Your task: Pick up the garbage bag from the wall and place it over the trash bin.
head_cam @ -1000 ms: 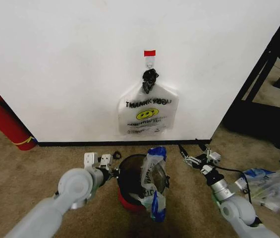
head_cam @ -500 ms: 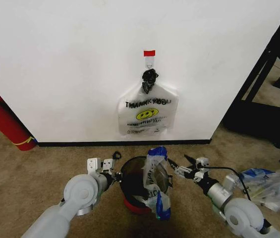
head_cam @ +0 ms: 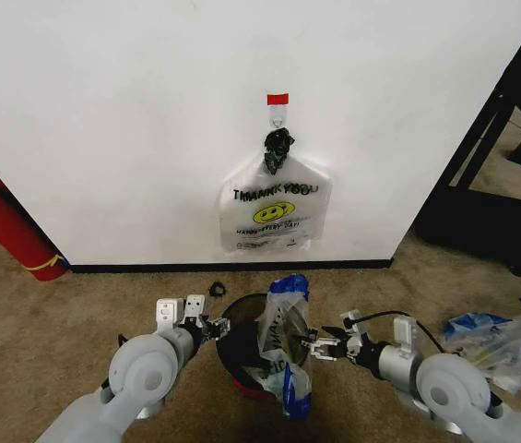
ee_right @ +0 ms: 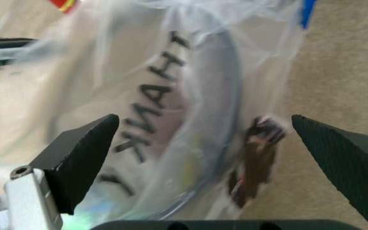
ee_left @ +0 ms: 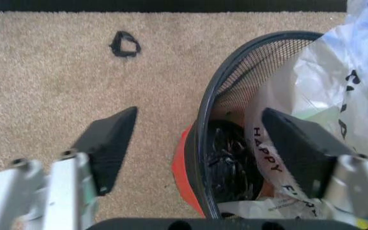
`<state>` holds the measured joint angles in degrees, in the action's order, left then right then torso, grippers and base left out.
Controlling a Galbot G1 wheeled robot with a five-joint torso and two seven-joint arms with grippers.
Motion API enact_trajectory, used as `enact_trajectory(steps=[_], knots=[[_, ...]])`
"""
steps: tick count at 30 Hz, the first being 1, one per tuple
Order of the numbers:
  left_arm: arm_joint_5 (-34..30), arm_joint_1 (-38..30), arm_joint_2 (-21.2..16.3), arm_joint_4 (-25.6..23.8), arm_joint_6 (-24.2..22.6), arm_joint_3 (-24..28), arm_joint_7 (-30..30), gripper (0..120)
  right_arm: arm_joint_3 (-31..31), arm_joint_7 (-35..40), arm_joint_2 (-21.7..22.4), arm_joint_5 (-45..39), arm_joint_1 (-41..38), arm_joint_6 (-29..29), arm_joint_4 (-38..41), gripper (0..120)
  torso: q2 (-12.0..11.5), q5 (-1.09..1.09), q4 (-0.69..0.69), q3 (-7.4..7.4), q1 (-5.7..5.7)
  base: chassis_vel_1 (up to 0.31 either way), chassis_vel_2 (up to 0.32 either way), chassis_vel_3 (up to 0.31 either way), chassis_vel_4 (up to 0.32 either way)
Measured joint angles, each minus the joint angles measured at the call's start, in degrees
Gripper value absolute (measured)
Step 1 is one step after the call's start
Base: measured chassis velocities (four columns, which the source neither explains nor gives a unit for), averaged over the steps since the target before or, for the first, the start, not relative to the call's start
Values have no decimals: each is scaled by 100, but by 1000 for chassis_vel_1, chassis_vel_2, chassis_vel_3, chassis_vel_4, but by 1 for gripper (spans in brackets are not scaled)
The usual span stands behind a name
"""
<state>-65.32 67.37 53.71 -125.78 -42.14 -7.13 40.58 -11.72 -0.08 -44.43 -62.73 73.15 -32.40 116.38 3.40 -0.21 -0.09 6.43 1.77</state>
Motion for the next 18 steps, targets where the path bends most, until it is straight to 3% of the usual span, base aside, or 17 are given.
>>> enact_trajectory(steps=[6,11,18], knots=[[22,-1,-1,-76,0,32,-4,99,325,248,-253,-111,-485,-191,-379,100,0,0,1,0,0,0,0,0,0],[28,-23,-1,-154,0,58,-6,100,515,313,-467,-148,-738,-317,-651,96,0,0,0,0,0,0,0,0,0],[183,-28,-44,-278,0,40,-35,100,604,318,-633,-214,-936,-559,-891,73,0,0,0,0,0,0,0,0,0]])
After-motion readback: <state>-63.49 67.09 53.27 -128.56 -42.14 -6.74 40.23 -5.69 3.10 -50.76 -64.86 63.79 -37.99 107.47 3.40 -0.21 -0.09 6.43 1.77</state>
